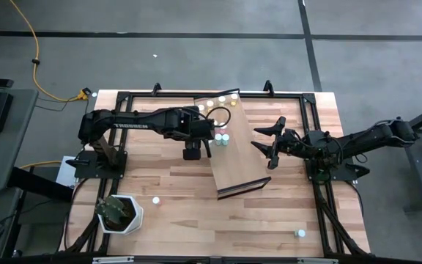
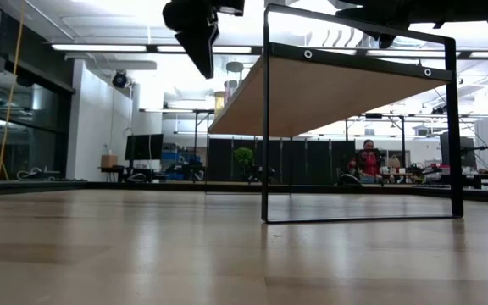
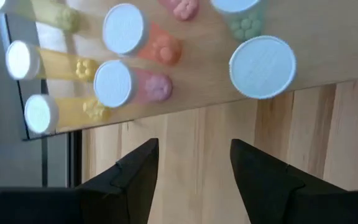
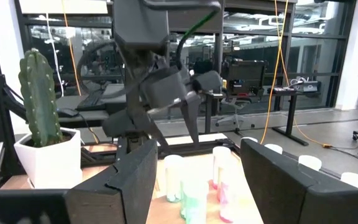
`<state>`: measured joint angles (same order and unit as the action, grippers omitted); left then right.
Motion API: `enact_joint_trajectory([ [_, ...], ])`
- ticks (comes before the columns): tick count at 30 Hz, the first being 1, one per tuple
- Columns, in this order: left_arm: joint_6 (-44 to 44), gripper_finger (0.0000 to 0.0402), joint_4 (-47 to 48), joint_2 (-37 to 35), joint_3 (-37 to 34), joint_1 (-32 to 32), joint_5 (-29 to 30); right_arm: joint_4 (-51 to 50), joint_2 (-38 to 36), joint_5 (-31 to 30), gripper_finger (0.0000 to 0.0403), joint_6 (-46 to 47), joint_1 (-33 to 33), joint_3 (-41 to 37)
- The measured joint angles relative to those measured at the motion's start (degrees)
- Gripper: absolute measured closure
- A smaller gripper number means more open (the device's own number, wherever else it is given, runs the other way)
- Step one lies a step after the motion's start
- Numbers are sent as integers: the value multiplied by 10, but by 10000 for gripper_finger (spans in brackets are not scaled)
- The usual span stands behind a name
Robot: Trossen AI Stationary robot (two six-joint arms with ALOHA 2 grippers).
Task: Pick and place medicine bottles onto shelf by color
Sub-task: Put the blue pill bottle on the shelf aligned with the other blue pill bottles
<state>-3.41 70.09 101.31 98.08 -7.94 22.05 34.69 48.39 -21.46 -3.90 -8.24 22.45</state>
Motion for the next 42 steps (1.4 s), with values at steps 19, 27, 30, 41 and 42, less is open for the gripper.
enact_joint_trajectory([
  [19, 45, 211, -633, -390, -478, 19, -18, -22, 0, 0, 181, -1, 0, 0],
  [27, 43, 211, -993, -497, -714, 34, -161, -18, 0, 0, 181, 0, 0, 0],
  [30, 32, 211, -1018, -500, -740, 42, -165, -18, 0, 0, 181, 0, 0, 0],
  [41, 26, 211, -1041, -500, -741, 43, -165, -20, 0, 0, 181, 0, 0, 0],
  [42, 27, 211, -1041, -500, -741, 43, -165, -23, 0, 0, 181, 0, 0, 0],
])
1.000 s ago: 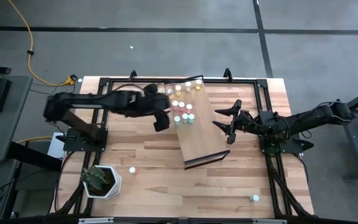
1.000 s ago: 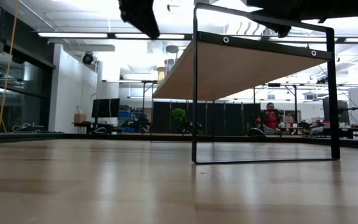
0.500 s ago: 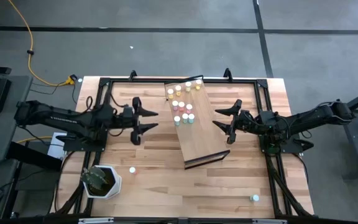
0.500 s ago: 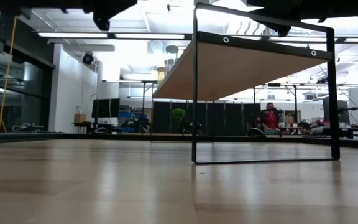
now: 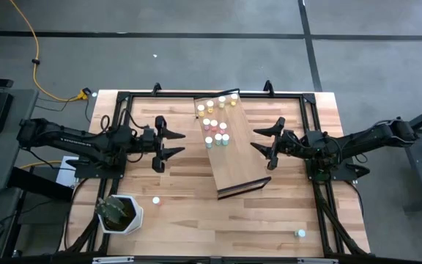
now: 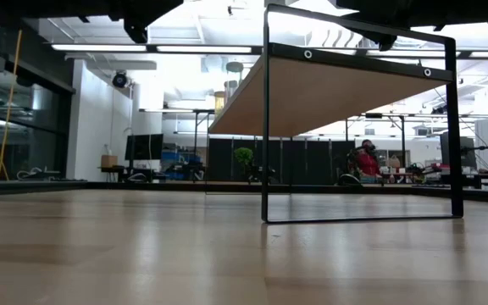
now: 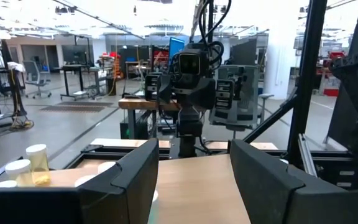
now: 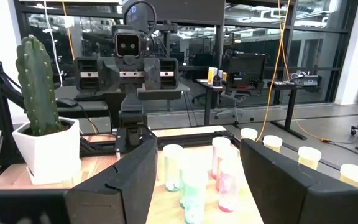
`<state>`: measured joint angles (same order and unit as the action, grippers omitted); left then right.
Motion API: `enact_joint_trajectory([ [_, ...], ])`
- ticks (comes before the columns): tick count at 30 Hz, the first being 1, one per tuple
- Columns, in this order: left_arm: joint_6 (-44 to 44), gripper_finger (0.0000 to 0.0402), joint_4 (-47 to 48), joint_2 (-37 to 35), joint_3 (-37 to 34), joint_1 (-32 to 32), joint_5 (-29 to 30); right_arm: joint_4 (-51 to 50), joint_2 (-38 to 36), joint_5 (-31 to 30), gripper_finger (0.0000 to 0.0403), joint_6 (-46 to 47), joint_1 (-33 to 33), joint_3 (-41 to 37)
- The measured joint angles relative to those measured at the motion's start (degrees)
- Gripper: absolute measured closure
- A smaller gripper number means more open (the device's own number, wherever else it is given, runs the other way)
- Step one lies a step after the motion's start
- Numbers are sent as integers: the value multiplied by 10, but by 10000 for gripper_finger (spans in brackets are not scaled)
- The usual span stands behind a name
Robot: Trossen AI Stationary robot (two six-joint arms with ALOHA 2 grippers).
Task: Pick and place medicine bottles onto shelf by color
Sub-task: Put the blue pill bottle on the shelf aligned with the other blue pill bottles
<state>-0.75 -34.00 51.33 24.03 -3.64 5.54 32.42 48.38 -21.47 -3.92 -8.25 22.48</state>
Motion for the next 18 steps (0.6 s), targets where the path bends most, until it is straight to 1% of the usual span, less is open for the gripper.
enact_joint_trajectory([
  [9, 1, 211, 1, 0, 0, 0, 1, -3, 0, 1, 181, 12, 0, 0],
  [11, 1, 211, 1, 0, 0, 0, 1, -6, 0, 23, 181, 34, -1, 2],
  [12, 1, 211, 1, 0, 0, 0, 1, -23, 0, 42, 181, 43, -5, 11],
  [14, 1, 211, 1, 0, 0, 0, 1, -92, 0, 76, 181, 55, -29, 49],
  [15, 1, 211, 1, 0, 0, 0, 1, -146, 1, 79, 181, 58, -47, 76],
  [16, 1, 211, 2, 0, 0, 0, 1, -205, 5, 65, 181, 69, -68, 106],
  [18, 1, 211, 4, 0, 0, 0, 1, -335, 24, 8, 181, 102, -119, 171],
])
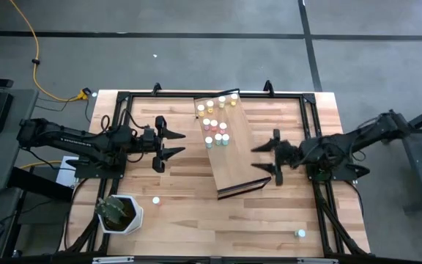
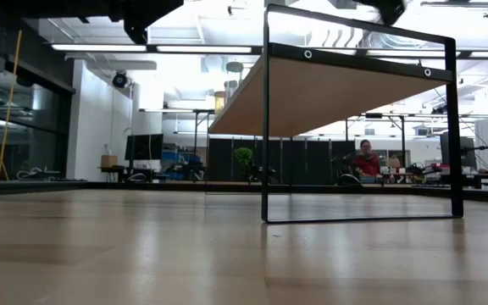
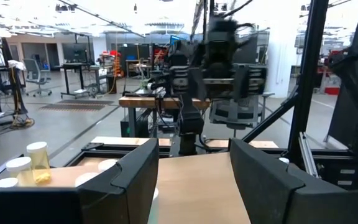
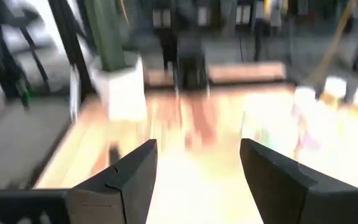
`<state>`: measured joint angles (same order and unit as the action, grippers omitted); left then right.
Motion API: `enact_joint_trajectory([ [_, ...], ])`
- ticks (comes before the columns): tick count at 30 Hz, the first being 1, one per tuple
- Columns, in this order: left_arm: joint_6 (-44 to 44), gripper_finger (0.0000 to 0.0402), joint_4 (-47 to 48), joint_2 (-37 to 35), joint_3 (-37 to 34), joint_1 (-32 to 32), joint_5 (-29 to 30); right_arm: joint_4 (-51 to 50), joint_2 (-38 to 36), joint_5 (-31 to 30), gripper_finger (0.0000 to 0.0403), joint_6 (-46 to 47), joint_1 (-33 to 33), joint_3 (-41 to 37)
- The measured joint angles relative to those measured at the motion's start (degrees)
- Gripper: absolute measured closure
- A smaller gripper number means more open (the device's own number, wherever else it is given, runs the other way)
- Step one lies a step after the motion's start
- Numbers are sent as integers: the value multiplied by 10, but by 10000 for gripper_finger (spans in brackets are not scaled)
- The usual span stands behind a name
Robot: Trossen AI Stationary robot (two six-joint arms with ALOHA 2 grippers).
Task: Pick and place medicine bottles onto shelf by color
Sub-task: Put the blue pill bottle on the shelf aligned with the other blue pill bottles
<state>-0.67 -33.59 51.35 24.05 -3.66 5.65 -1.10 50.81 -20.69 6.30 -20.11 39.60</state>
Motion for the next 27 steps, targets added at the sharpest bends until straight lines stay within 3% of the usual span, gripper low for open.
enact_joint_trajectory([
  [2, 0, 211, 3, 0, 0, 0, 0, -137, 28, -49, 181, 64, -52, 69],
  [4, 0, 211, 8, 0, 0, 0, 1, -288, 65, -60, 181, 182, -97, 138],
  [8, 0, 211, 10, 0, 0, 0, 1, -549, 151, 17, 181, 492, -174, 238],
  [12, 5, 211, 13, 0, 0, 0, 1, -680, 225, 121, 181, 720, -245, 266],
  [16, 15, 211, 14, 0, 0, 0, 1, -691, 271, 232, 181, 826, -293, 244],
  [19, 15, 211, 14, 0, 0, 0, 1, -643, 285, 286, 181, 897, -314, 207],
  [27, -10, 211, 13, 0, 0, 0, 1, -441, 284, 326, 181, 996, -333, 79],
])
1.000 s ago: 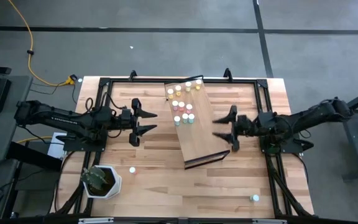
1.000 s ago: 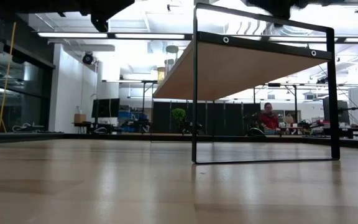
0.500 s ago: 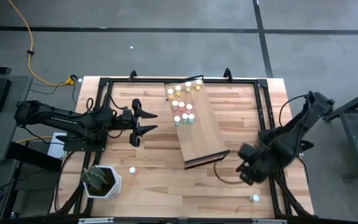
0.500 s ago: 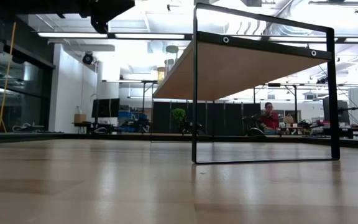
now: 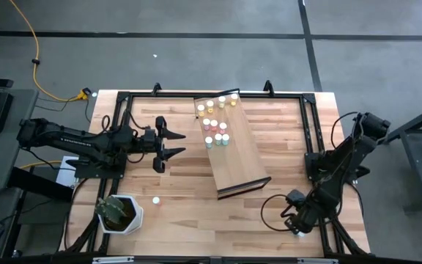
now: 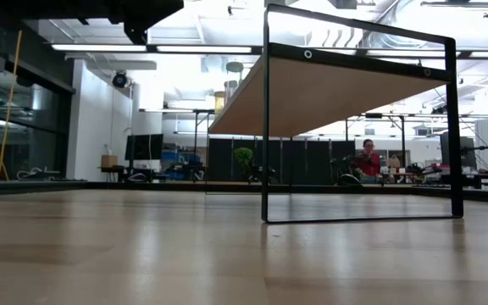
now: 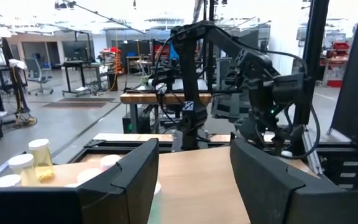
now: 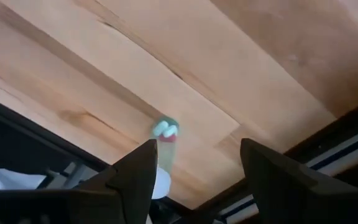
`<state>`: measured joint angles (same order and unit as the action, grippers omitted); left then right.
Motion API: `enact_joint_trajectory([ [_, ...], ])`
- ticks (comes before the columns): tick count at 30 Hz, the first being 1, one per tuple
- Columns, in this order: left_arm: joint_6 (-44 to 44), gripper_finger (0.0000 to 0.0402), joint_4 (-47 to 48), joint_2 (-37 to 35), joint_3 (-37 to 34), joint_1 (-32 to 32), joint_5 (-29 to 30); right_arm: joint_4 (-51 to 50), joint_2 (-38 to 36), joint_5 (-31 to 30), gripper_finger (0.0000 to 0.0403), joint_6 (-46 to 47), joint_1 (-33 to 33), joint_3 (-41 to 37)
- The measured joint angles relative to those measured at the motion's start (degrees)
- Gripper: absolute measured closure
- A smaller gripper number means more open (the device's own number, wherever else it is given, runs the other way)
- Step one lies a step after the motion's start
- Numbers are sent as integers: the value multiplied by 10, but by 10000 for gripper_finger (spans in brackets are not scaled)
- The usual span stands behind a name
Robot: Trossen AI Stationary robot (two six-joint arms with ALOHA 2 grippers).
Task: Pick and place medicine bottles onto shelf by color
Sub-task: Put the blue pill bottle on the shelf aligned with the other blue pill bottles
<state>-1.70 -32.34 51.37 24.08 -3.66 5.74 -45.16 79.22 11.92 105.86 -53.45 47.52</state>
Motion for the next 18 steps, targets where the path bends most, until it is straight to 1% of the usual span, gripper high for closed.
enact_joint_trajectory([
  [5, -29, 211, 0, 0, 0, 0, 3, 29, 0, 16, 181, 3, 0, -24],
  [9, -30, 211, 0, 0, 0, 0, 24, 62, 0, 16, 181, 9, 0, -25],
  [12, -30, 211, 0, 0, 0, 0, 25, 95, 0, 17, 181, 19, 0, -25],
  [18, -30, 211, -1, 0, 0, 0, 25, 105, 0, 23, 181, 34, 0, -25],
])
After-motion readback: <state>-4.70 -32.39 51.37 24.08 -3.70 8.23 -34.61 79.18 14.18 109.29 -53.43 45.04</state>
